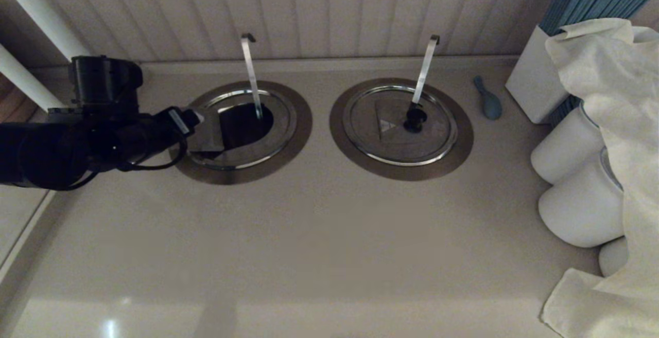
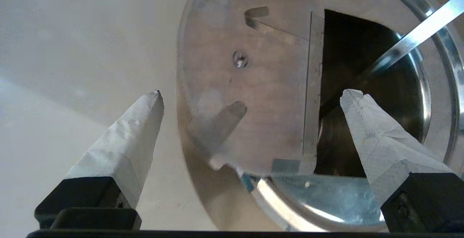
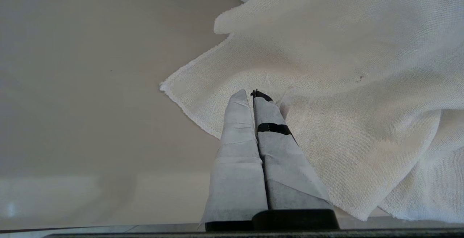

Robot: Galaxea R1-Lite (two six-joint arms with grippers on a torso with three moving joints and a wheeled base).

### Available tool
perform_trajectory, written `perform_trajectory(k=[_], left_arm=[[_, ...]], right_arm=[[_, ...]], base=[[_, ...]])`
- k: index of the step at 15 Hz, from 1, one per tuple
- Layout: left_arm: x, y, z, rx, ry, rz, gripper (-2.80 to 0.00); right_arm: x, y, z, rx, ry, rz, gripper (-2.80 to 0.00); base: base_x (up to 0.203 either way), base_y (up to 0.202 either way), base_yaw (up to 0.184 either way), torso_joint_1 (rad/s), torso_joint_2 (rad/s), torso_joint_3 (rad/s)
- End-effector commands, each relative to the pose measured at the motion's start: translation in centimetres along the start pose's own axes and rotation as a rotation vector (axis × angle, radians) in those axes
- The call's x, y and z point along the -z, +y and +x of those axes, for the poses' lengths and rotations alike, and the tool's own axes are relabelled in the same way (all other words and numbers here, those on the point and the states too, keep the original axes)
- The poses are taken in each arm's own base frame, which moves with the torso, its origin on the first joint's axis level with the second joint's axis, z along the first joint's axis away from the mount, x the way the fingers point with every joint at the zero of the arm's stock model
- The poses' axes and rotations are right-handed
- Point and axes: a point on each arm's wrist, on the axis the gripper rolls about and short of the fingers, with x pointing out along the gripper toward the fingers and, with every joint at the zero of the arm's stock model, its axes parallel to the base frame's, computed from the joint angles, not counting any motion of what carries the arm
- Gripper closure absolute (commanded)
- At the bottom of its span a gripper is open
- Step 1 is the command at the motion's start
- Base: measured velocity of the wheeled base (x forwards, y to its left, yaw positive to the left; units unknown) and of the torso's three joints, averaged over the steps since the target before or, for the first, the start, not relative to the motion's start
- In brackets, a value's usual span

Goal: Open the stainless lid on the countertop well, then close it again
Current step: Close the lid

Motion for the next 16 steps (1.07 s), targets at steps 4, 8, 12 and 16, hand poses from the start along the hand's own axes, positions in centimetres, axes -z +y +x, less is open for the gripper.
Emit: perform_trajectory(k=[4, 8, 12, 16], left_arm=[[-0.8, -0.8, 0.7, 0.015, -0.030, -0.013, -2.80], [-1.7, -1.2, 0.6, 0.031, -0.056, -0.021, -2.80], [-1.9, -1.4, 0.6, 0.038, -0.064, -0.022, -2.80], [-2.4, -2.4, 0.1, 0.069, -0.080, -0.026, -2.80]], right_arm=[[0.0, 0.0, 0.0, 0.000, 0.001, 0.000, 0.00], [0.0, 0.0, 0.0, 0.000, 0.001, 0.000, 0.00], [0.0, 0.0, 0.0, 0.000, 0.001, 0.000, 0.00], [0.0, 0.0, 0.0, 0.000, 0.001, 0.000, 0.00]], base=[[0.000, 0.000, 0.000, 0.000, 0.00, 0.000], [0.000, 0.000, 0.000, 0.000, 0.00, 0.000], [0.000, 0.000, 0.000, 0.000, 0.00, 0.000], [0.000, 0.000, 0.000, 0.000, 0.00, 0.000]])
